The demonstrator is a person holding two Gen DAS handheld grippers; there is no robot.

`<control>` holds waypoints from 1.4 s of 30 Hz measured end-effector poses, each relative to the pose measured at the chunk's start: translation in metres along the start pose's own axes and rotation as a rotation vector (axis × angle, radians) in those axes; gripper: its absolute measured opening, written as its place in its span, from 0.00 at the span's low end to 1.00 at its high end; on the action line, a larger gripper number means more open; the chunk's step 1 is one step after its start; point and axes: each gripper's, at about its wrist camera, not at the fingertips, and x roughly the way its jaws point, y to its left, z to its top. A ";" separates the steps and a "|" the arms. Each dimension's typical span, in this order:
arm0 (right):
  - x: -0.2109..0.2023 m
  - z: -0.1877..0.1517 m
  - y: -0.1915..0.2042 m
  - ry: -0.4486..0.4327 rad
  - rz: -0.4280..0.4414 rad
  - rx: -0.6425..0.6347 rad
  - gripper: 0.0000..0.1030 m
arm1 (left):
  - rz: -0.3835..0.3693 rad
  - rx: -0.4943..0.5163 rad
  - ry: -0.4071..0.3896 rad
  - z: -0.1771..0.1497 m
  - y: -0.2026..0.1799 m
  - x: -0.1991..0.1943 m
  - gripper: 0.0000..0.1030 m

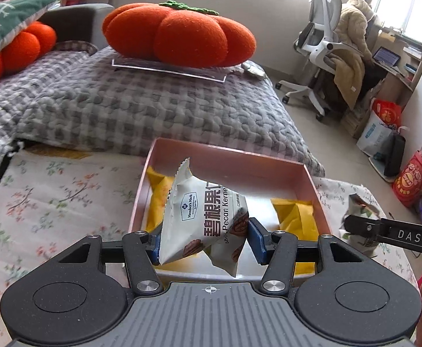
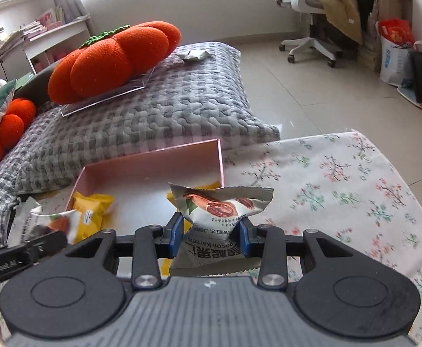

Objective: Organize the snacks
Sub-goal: 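Lower both white packets into the pink box and open both grippers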

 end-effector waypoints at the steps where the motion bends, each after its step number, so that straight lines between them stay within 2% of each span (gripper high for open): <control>1: 0.003 0.001 0.000 -0.001 0.016 0.010 0.34 | -0.006 -0.002 0.001 0.001 0.001 0.005 0.51; 8: 0.019 0.003 0.011 0.030 0.228 0.075 0.34 | -0.014 -0.023 0.024 0.001 0.005 0.034 0.51; 12: 0.034 -0.002 0.028 0.057 0.262 0.045 0.34 | -0.003 0.005 0.020 -0.001 0.005 0.041 0.52; 15: 0.040 -0.005 0.037 0.057 0.262 0.017 0.34 | 0.003 -0.005 0.019 -0.001 0.007 0.045 0.52; 21: 0.052 -0.004 0.033 0.060 0.284 0.045 0.34 | 0.007 0.000 0.004 -0.002 0.009 0.051 0.52; 24: 0.054 -0.004 0.030 0.056 0.284 0.064 0.36 | 0.001 0.005 0.007 0.000 0.008 0.049 0.56; 27: 0.044 0.001 0.028 0.037 0.276 0.093 0.39 | -0.029 -0.022 -0.006 0.005 0.011 0.039 0.64; 29: 0.035 0.005 0.028 0.014 0.269 0.084 0.47 | -0.031 -0.023 -0.023 0.009 0.012 0.031 0.71; 32: 0.025 0.009 0.026 -0.002 0.236 0.086 0.50 | -0.014 -0.035 -0.040 0.013 0.016 0.021 0.72; 36: 0.018 0.013 0.017 0.028 0.238 0.149 0.50 | 0.015 -0.055 -0.044 0.015 0.021 0.009 0.72; 42: -0.001 0.016 0.020 0.047 0.223 0.118 0.52 | 0.043 -0.085 -0.029 0.015 0.028 -0.008 0.72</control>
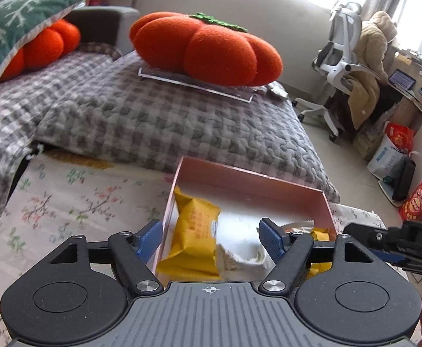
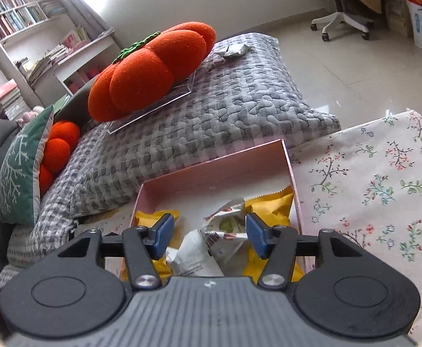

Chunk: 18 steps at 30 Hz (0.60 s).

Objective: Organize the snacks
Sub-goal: 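Lower both white packets into the pink box and open both grippers, then move both grippers back over the remaining snacks in front of the box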

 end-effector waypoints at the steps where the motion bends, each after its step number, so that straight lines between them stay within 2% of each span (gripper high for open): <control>1: -0.001 -0.001 0.001 0.014 -0.004 -0.006 0.52 | 0.007 -0.001 0.011 -0.001 0.001 -0.001 0.72; 5: -0.004 -0.008 0.003 0.074 -0.054 -0.046 0.52 | 0.046 0.007 0.050 -0.010 0.003 -0.006 0.72; 9: -0.014 -0.014 0.001 0.106 -0.069 -0.070 0.55 | 0.042 -0.011 0.097 -0.017 0.006 -0.012 0.72; 18: -0.047 -0.019 -0.012 0.103 -0.109 -0.086 0.60 | 0.056 0.022 0.179 -0.037 -0.002 -0.033 0.72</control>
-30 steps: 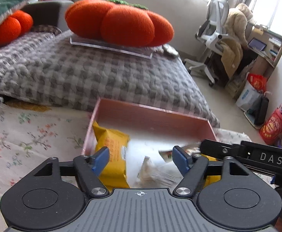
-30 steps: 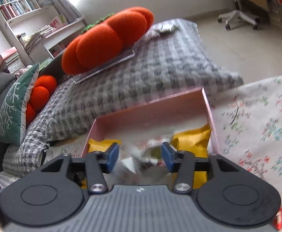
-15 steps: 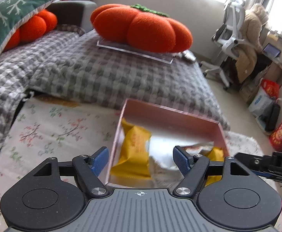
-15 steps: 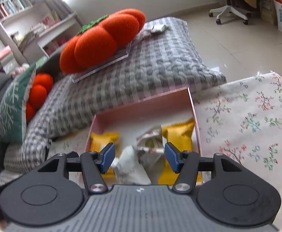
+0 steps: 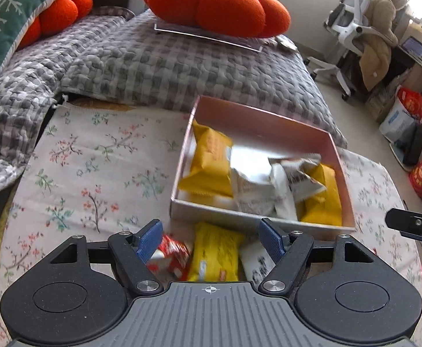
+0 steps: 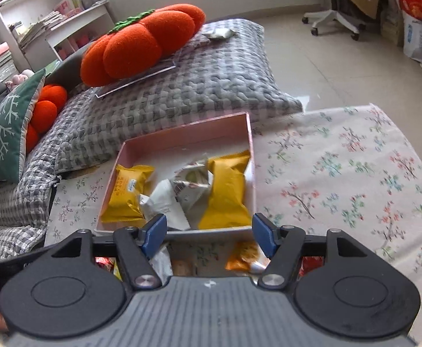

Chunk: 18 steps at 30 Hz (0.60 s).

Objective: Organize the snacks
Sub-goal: 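Move both grippers back over the remaining snacks in front of the box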

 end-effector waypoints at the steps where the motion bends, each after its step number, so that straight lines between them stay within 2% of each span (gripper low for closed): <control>1: 0.000 -0.001 -0.002 0.008 -0.001 0.006 0.60 | -0.004 0.006 0.002 -0.001 -0.002 -0.001 0.72; 7: -0.007 -0.009 -0.004 0.035 0.010 0.013 0.61 | -0.028 0.006 0.027 -0.011 -0.013 -0.004 0.72; 12: -0.010 -0.013 -0.003 0.046 0.015 0.027 0.67 | -0.066 0.025 0.066 -0.021 -0.025 0.007 0.72; 15: 0.000 -0.018 -0.006 0.104 0.028 0.060 0.67 | -0.098 -0.007 0.114 -0.025 -0.026 0.018 0.72; 18: 0.006 -0.021 -0.010 0.135 0.016 0.083 0.66 | -0.099 -0.024 0.111 -0.028 -0.026 0.020 0.72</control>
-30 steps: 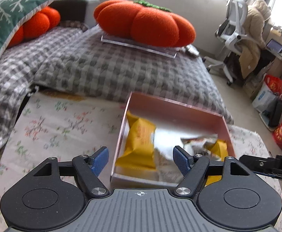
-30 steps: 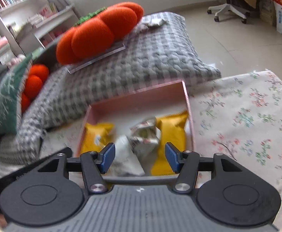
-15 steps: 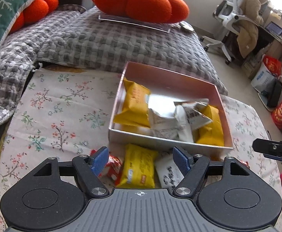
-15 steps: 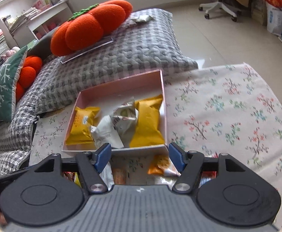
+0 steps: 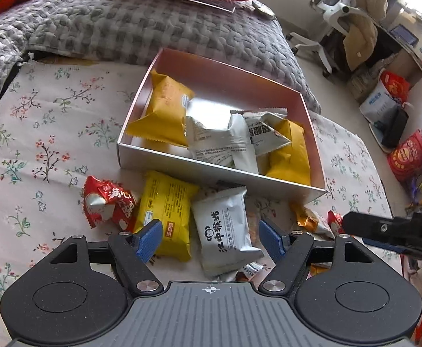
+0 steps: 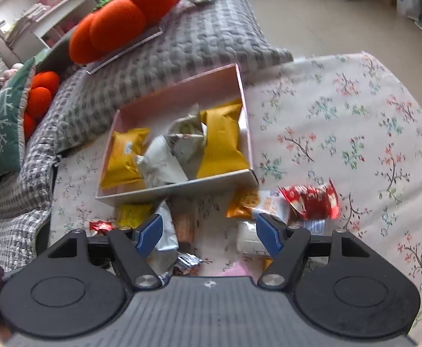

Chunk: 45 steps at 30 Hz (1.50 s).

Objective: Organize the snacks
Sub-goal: 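Move both grippers back over the remaining snacks in front of the box, then grasp the pink bar with the right gripper while the left gripper grasps a white packet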

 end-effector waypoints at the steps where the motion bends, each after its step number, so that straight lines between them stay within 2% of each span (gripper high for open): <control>1: 0.001 -0.001 -0.001 0.001 -0.010 0.000 0.66 | 0.006 0.008 0.000 -0.001 -0.001 0.001 0.72; 8: 0.008 -0.009 -0.003 0.038 -0.008 0.022 0.66 | -0.009 0.016 0.028 -0.007 -0.009 0.013 0.72; 16: 0.002 -0.020 -0.011 0.039 0.013 0.109 0.66 | -0.011 0.043 0.057 -0.014 -0.017 0.022 0.72; 21: 0.001 -0.031 -0.023 0.064 0.083 0.230 0.66 | -0.017 0.026 0.080 -0.019 -0.016 0.035 0.71; 24: 0.005 -0.038 -0.025 0.080 0.077 0.269 0.66 | -0.006 0.030 0.078 -0.020 -0.016 0.041 0.70; 27: 0.009 -0.041 -0.028 0.091 0.071 0.299 0.66 | -0.003 0.032 0.077 -0.021 -0.017 0.043 0.66; 29: 0.012 -0.043 -0.029 0.100 0.070 0.318 0.67 | 0.010 0.045 0.069 -0.020 -0.018 0.043 0.50; 31: 0.017 -0.046 -0.030 0.129 0.085 0.331 0.66 | 0.007 0.048 0.072 -0.019 -0.018 0.044 0.42; 40: 0.038 -0.055 -0.025 0.180 0.027 0.326 0.63 | -0.019 0.006 0.062 -0.012 -0.008 0.035 0.31; 45: 0.047 -0.059 -0.020 0.193 0.005 0.320 0.62 | -0.028 -0.021 0.065 -0.011 -0.001 0.034 0.31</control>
